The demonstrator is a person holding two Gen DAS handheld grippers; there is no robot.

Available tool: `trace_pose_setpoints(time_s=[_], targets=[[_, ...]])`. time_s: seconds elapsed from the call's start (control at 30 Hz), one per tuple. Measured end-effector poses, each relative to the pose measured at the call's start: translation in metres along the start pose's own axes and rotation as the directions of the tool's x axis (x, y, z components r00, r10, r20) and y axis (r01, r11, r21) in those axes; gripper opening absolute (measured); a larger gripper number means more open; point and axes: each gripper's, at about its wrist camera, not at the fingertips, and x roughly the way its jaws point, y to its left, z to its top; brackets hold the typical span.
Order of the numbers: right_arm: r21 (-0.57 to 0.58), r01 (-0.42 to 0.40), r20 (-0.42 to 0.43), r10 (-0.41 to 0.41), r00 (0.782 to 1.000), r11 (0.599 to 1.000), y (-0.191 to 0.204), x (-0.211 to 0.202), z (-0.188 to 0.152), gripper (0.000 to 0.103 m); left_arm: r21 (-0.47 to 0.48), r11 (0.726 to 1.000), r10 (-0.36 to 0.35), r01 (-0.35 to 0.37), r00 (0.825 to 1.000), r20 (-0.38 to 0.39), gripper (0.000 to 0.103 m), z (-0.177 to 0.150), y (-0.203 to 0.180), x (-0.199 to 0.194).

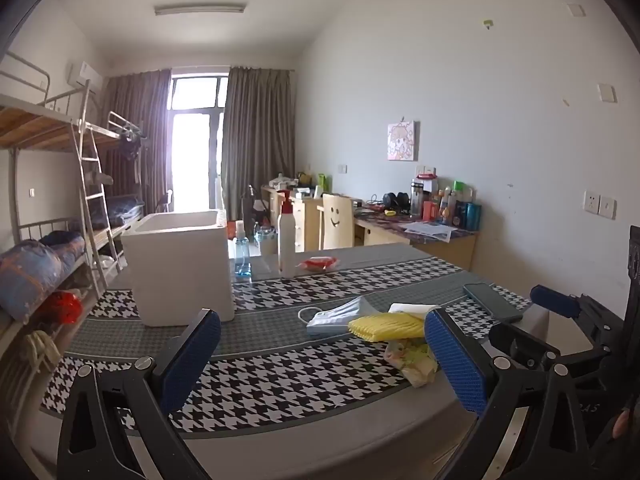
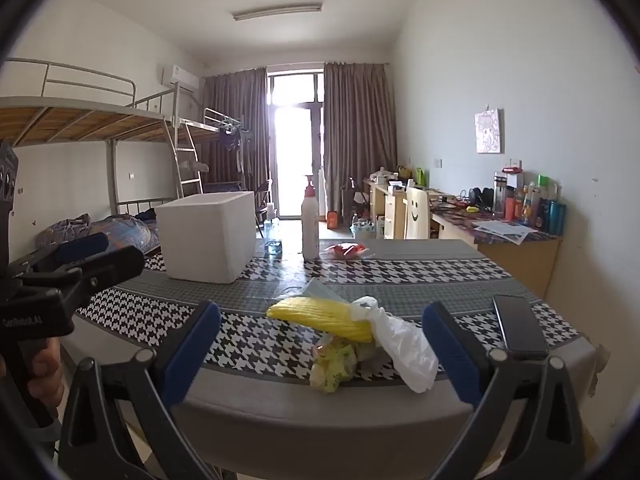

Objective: Organize soft objects
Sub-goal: 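Move both tools toward the yellow foam net and white tissue on the table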

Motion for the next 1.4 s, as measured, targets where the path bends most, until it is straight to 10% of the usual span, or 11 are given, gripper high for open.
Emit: trace_pose_setpoints(time_s=[1.4], targets=[[-0.007,0.001,-0.003,-0.001,1.000,1.000,-0.0008,-0.0013,0.0022,0.102,-0.023,0.999,0.030,-0.030,1.000,0.009,0.102,-0.0035,0.0069,-0.0054]])
